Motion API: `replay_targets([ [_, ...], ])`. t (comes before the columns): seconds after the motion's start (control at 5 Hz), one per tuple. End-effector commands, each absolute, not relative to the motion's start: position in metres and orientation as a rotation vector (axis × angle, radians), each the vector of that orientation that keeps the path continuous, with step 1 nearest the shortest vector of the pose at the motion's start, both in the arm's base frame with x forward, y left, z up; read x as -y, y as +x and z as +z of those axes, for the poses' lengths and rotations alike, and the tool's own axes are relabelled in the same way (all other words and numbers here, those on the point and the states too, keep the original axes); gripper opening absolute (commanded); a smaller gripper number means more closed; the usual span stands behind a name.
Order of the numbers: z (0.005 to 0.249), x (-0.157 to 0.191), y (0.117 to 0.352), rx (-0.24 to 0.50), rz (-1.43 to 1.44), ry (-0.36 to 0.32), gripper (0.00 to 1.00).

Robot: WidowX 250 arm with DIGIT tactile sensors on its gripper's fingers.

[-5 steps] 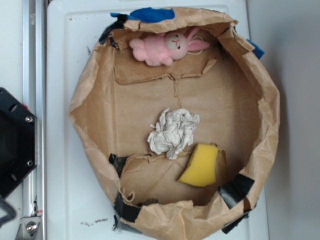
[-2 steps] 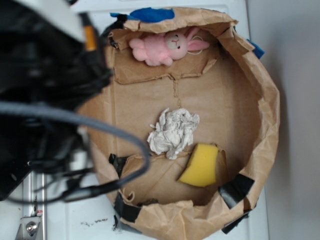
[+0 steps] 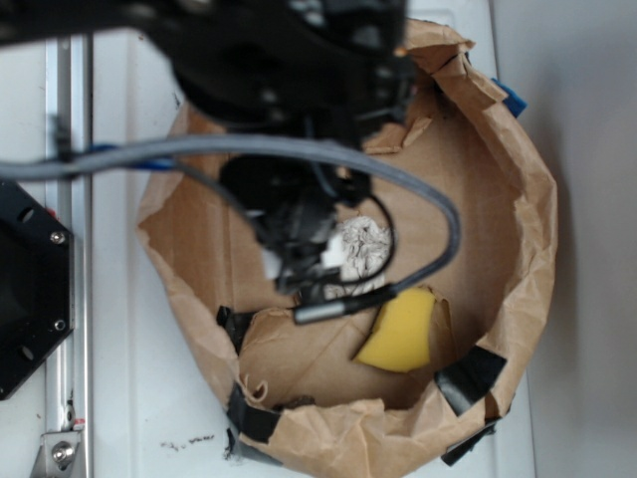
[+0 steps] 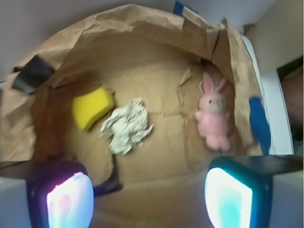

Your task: Grab the pink bunny.

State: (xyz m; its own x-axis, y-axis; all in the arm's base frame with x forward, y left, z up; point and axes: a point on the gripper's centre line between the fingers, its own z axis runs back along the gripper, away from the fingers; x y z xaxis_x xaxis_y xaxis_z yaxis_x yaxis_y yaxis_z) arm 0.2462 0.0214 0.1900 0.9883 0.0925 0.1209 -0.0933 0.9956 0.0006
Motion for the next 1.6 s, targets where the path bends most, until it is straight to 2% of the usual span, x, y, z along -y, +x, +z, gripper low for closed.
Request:
replay_targets([
  [0.0, 0.156, -0.042, 0.275, 0.188, 0.047, 0.067, 1.0],
  [0.2, 0.151, -0.047, 0.282, 0.23, 0.063, 0.015, 1.0],
  [0.8, 0.151, -0.047, 0.282, 0.23, 0.063, 0.015, 1.0],
  [1.0, 0.121, -0.031, 0.29, 0.243, -0.046, 0.02, 1.0],
  [1.4, 0.117, -0.007, 0.299, 0.259, -0.156, -0.026, 1.0],
])
